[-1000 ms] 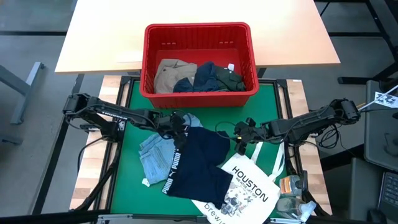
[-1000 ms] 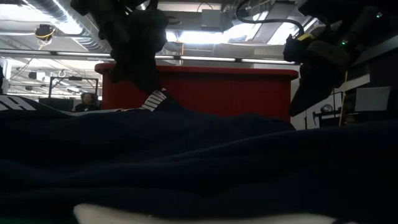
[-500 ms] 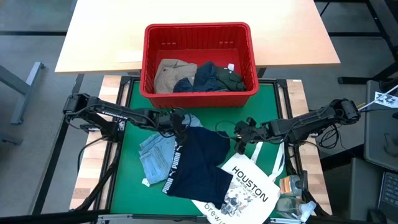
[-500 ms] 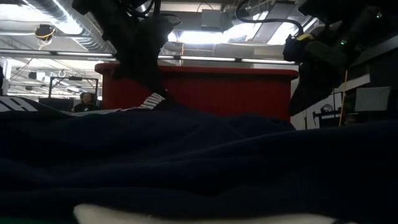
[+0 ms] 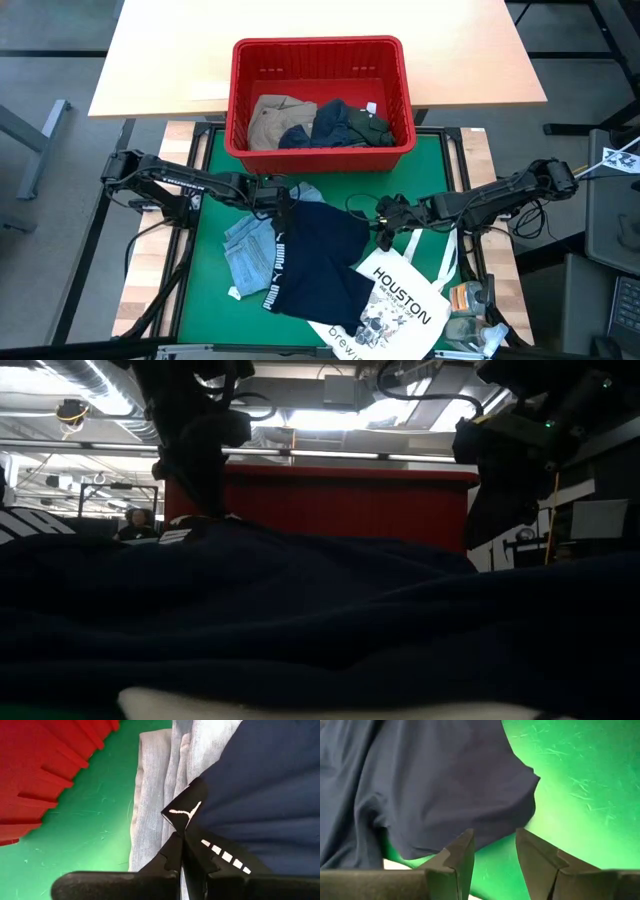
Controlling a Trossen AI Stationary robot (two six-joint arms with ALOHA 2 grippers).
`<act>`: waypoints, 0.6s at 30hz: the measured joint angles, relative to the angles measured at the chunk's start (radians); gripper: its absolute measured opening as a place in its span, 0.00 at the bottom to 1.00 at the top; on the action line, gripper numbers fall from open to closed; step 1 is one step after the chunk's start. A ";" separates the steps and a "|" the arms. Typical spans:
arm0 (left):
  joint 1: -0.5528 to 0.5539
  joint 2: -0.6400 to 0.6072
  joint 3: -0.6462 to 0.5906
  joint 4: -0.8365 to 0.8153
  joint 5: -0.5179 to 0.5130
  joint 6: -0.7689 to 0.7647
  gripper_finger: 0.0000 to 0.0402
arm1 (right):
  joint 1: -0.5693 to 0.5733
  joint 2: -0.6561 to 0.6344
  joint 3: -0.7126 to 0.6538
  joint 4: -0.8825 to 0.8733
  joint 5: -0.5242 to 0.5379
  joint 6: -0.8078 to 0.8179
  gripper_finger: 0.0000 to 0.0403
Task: Fold Laundry from Bin
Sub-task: Fold the dark blue boxer shorts
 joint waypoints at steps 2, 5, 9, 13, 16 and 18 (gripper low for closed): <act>0.000 0.000 0.000 0.001 0.001 0.002 0.02 | 0.000 0.025 0.000 0.006 0.010 0.000 0.36; 0.000 0.000 0.000 0.001 0.002 0.016 0.08 | 0.000 0.068 0.000 0.007 0.037 0.000 0.36; 0.000 0.000 0.000 0.010 0.015 0.020 0.20 | 0.000 0.096 0.000 0.053 0.093 -0.001 0.36; 0.000 0.000 0.000 0.025 0.070 0.027 0.28 | -0.016 0.097 0.001 0.099 0.105 -0.006 0.36; 0.000 0.000 0.000 0.026 0.100 0.049 0.30 | -0.055 0.098 0.001 0.106 0.077 -0.007 0.36; 0.000 0.000 0.000 0.028 0.117 0.053 0.31 | -0.089 0.107 0.001 0.106 0.059 -0.007 0.36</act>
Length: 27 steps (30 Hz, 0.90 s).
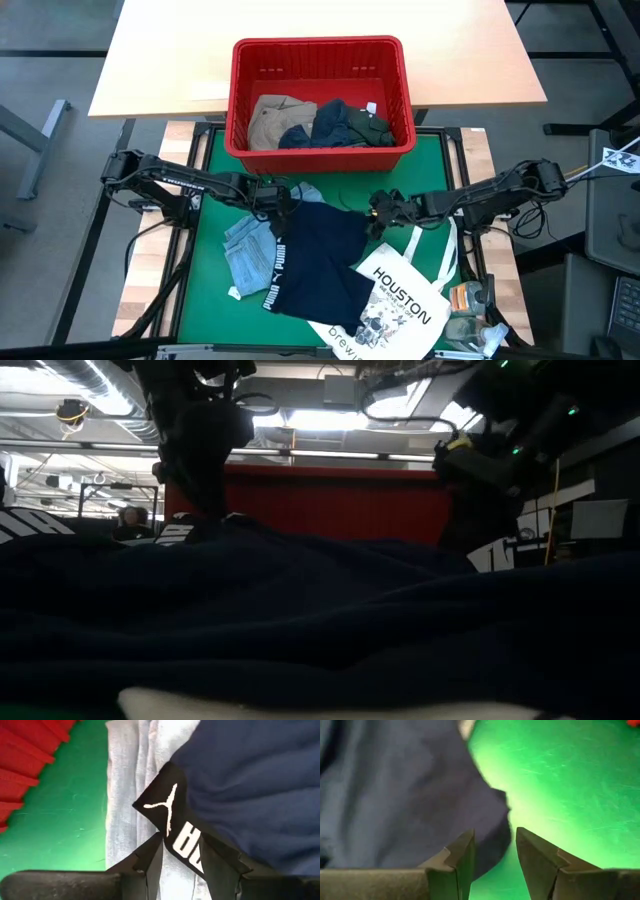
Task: Fold Laundry from Bin
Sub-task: Fold the dark blue boxer shorts
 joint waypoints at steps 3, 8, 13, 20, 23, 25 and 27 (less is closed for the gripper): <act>0.000 0.000 0.000 0.011 0.018 0.000 0.31 | -0.052 0.010 0.000 0.015 -0.065 0.007 0.36; -0.006 0.000 0.008 0.030 0.021 0.033 0.31 | -0.105 0.038 0.001 0.044 -0.217 0.009 0.36; -0.006 0.000 0.050 0.026 0.017 0.084 0.31 | -0.114 0.083 0.000 0.097 -0.270 0.007 0.36; -0.006 0.000 0.115 -0.044 0.017 0.123 0.31 | -0.113 0.089 0.001 0.133 -0.275 0.007 0.16; -0.006 0.000 0.121 -0.044 0.017 0.132 0.31 | -0.113 0.089 0.030 0.138 -0.275 0.006 0.03; -0.006 0.000 0.121 -0.044 0.017 0.132 0.31 | -0.113 0.089 0.050 0.176 -0.275 0.007 0.03; -0.006 0.000 0.121 -0.043 0.017 0.131 0.31 | -0.113 0.089 0.066 0.242 -0.275 0.007 0.06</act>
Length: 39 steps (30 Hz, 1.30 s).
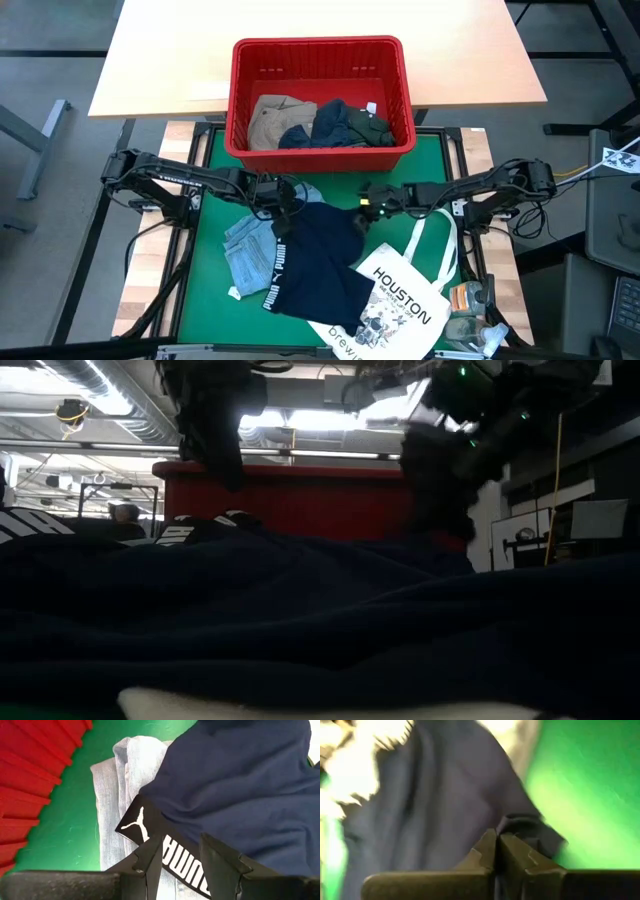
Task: Fold Laundry from Bin
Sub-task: Fold the dark blue boxer shorts
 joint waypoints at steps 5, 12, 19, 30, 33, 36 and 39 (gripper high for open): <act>-0.014 0.000 0.000 0.073 0.000 -0.042 0.31 | 0.000 0.000 0.010 0.214 0.008 0.000 0.04; -0.085 0.000 0.000 0.259 -0.001 -0.050 0.31 | 0.000 0.000 0.010 0.316 0.009 0.000 0.03; -0.149 0.043 -0.012 0.275 -0.049 -0.107 0.31 | 0.000 0.000 0.010 0.431 0.010 0.000 0.04; -0.170 0.145 -0.013 0.293 -0.077 -0.107 0.31 | 0.002 0.000 0.010 0.460 -0.096 0.000 0.03; -0.170 0.176 -0.013 0.281 -0.089 -0.104 0.31 | 0.001 0.000 0.010 0.460 -0.129 0.000 0.02; -0.169 0.208 -0.013 0.251 -0.095 -0.104 0.31 | 0.001 0.000 0.010 0.459 -0.180 0.000 0.04; -0.163 0.243 -0.013 0.207 -0.095 -0.105 0.31 | 0.001 0.000 0.010 0.459 -0.229 0.000 0.12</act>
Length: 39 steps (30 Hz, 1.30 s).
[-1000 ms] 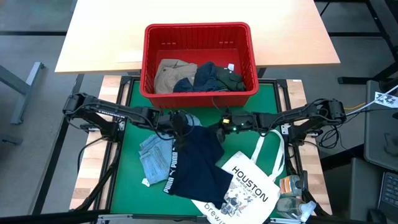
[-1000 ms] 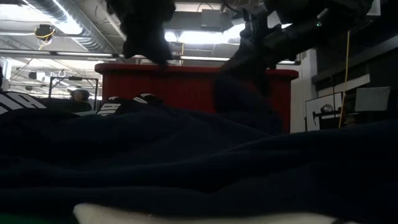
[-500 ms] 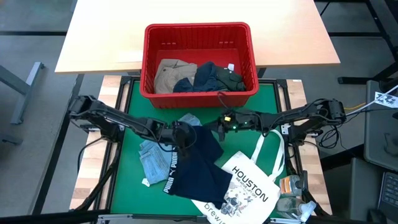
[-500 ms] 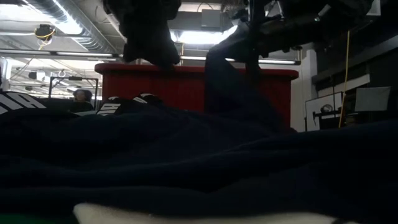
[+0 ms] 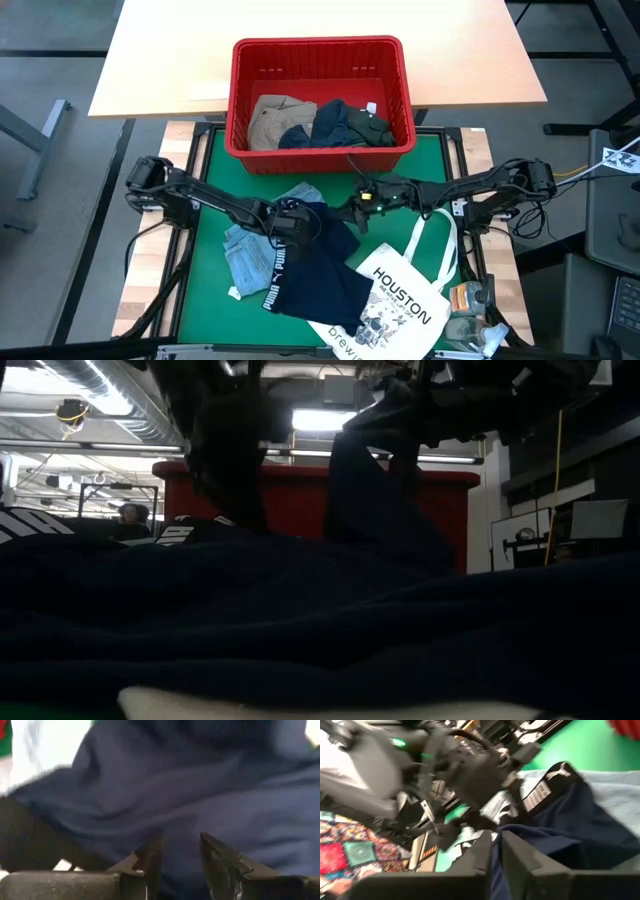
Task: Fold Laundry from Bin
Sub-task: Fold the dark blue boxer shorts
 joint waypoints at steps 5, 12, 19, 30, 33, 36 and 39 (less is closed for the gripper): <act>0.013 0.032 -0.002 -0.090 0.000 -0.043 0.31 | 0.000 0.000 0.000 0.000 -0.032 0.000 0.31; 0.015 0.033 -0.001 -0.194 -0.002 -0.081 0.31 | -0.001 0.000 0.000 -0.039 -0.208 -0.003 0.45; 0.015 0.033 -0.001 -0.195 -0.001 -0.081 0.31 | -0.001 -0.012 0.004 0.005 -0.227 -0.172 0.46; 0.015 0.033 -0.001 -0.296 -0.001 -0.089 0.31 | -0.001 -0.020 0.189 -0.274 -0.178 -0.403 0.46; 0.015 0.033 -0.001 -0.305 -0.001 -0.089 0.31 | -0.001 -0.020 0.259 -0.530 -0.081 -0.494 0.46; 0.015 0.033 -0.001 -0.305 0.000 -0.089 0.31 | -0.001 -0.021 0.294 -0.771 0.082 -0.531 0.46; 0.015 0.033 -0.001 -0.304 0.000 -0.089 0.31 | -0.001 -0.021 0.282 -0.911 0.223 -0.531 0.46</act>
